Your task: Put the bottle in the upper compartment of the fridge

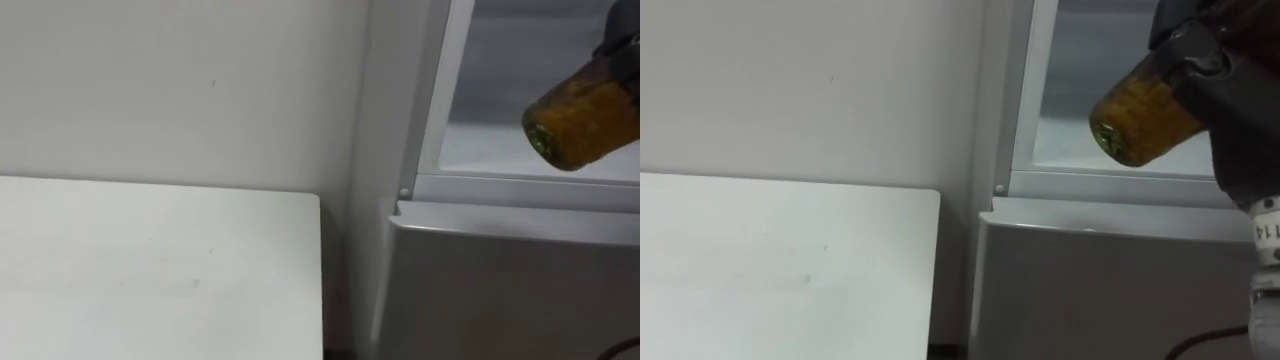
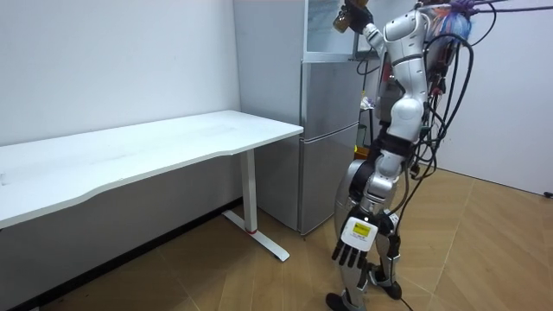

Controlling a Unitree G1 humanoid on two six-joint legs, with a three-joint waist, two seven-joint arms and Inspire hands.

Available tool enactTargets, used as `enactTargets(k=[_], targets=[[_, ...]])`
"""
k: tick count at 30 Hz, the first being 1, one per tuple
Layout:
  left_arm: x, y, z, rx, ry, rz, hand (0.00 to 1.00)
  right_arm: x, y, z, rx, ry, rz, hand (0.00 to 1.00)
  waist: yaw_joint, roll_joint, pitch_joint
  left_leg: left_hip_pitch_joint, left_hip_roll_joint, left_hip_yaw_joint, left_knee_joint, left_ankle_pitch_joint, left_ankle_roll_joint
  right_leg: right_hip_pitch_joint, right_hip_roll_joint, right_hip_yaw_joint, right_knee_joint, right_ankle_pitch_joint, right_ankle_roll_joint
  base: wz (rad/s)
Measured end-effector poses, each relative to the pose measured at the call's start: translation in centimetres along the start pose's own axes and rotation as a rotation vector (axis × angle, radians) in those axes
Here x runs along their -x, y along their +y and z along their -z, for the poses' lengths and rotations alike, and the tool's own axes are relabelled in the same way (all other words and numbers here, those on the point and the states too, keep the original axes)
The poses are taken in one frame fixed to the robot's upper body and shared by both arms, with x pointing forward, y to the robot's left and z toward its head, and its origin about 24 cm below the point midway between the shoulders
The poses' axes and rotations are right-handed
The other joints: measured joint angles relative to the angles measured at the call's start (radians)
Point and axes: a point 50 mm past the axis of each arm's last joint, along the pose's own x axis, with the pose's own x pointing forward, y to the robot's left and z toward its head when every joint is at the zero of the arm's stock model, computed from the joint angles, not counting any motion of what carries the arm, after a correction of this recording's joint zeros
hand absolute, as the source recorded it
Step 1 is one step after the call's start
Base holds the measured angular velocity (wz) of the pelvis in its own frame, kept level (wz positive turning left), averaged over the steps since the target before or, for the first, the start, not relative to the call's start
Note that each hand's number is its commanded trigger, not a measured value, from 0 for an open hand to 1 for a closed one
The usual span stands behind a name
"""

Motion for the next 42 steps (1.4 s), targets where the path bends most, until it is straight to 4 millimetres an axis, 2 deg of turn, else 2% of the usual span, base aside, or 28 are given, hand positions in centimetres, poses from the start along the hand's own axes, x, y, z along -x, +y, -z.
enactTargets(k=[2, 5, 11, 14, 21, 25, 27, 33, 36, 42], targets=[[0.0, 0.0, -0.1, -0.002, -0.001, -0.002, 0.00, -0.2, -0.7, 0.4, 0.028, 0.024, 0.033, 1.00, 0.003, -0.006, 0.0033, 0.000, 0.001, 0.000, 0.000, 0.000, 0.000, -0.001, 0.000, 0.000, 0.000, 0.000, 0.000, 0.00], [0.0, 0.0, -0.1, 0.000, 0.004, -0.011, 0.00, -0.2, -1.8, 1.5, 0.065, 0.078, 0.091, 1.00, 0.001, -0.015, 0.0019, -0.001, 0.002, 0.001, 0.007, -0.001, -0.002, -0.002, 0.001, 0.000, 0.001, 0.000, 0.000, 0.00], [-0.1, 0.0, -0.1, 0.002, 0.017, -0.028, 0.00, 0.0, -3.1, 2.7, 0.103, 0.143, 0.163, 1.00, 0.003, -0.011, 0.0035, -0.002, 0.005, 0.003, 0.013, -0.004, -0.005, -0.003, 0.003, 0.000, 0.001, 0.000, 0.000, 0.00], [-0.1, 0.0, -0.1, -0.019, 0.020, -0.031, 0.00, 0.0, -3.5, 3.0, 0.147, 0.153, 0.183, 1.00, 0.005, -0.007, 0.0019, 0.001, 0.005, 0.003, 0.010, -0.004, -0.005, -0.003, 0.003, -0.001, 0.002, 0.000, 0.000, 0.00], [-0.1, 0.0, -0.2, -0.023, 0.016, -0.032, 0.00, 0.8, -6.3, 5.3, 0.208, 0.269, 0.323, 1.00, 0.008, -0.016, 0.0027, -0.002, 0.005, 0.001, 0.009, -0.004, -0.005, -0.004, 0.002, -0.008, 0.004, 0.000, 0.000, 0.00], [-0.1, 0.0, -0.3, -0.023, 0.012, -0.030, 0.00, 0.7, -6.7, 5.6, 0.216, 0.281, 0.350, 1.00, 0.006, -0.020, 0.0046, -0.004, 0.004, 0.001, 0.008, -0.004, -0.005, -0.006, 0.002, -0.009, 0.004, -0.001, 0.000, 0.00], [-0.1, -0.1, -0.6, -0.024, -0.003, -0.027, 0.00, 0.0, -7.0, 5.5, 0.223, 0.282, 0.367, 1.00, 0.006, -0.024, 0.0064, -0.004, 0.004, 0.001, 0.007, -0.004, -0.005, -0.007, 0.002, -0.009, 0.004, -0.001, 0.000, 0.00], [-0.2, -0.2, -1.4, -0.028, -0.030, -0.022, 0.00, -1.2, -7.1, 5.0, 0.224, 0.257, 0.408, 1.00, 0.007, -0.035, 0.0026, -0.008, 0.004, 0.001, 0.011, -0.004, -0.005, -0.001, 0.003, -0.013, 0.003, -0.001, 0.000, 0.01], [-0.2, -0.1, -1.5, -0.029, -0.036, -0.025, 0.00, -1.9, -7.4, 5.3, 0.215, 0.270, 0.445, 1.00, 0.010, -0.039, 0.0048, -0.011, 0.004, -0.003, 0.012, -0.004, -0.005, -0.004, 0.003, -0.015, 0.003, -0.001, 0.000, 0.00], [-0.1, 0.0, -1.4, -0.028, -0.020, -0.042, 0.00, -2.7, -7.9, 5.3, 0.195, 0.306, 0.475, 1.00, 0.015, -0.039, 0.0043, -0.012, 0.004, -0.006, 0.012, -0.005, -0.006, -0.003, 0.003, -0.018, 0.004, -0.001, 0.000, 0.00]])
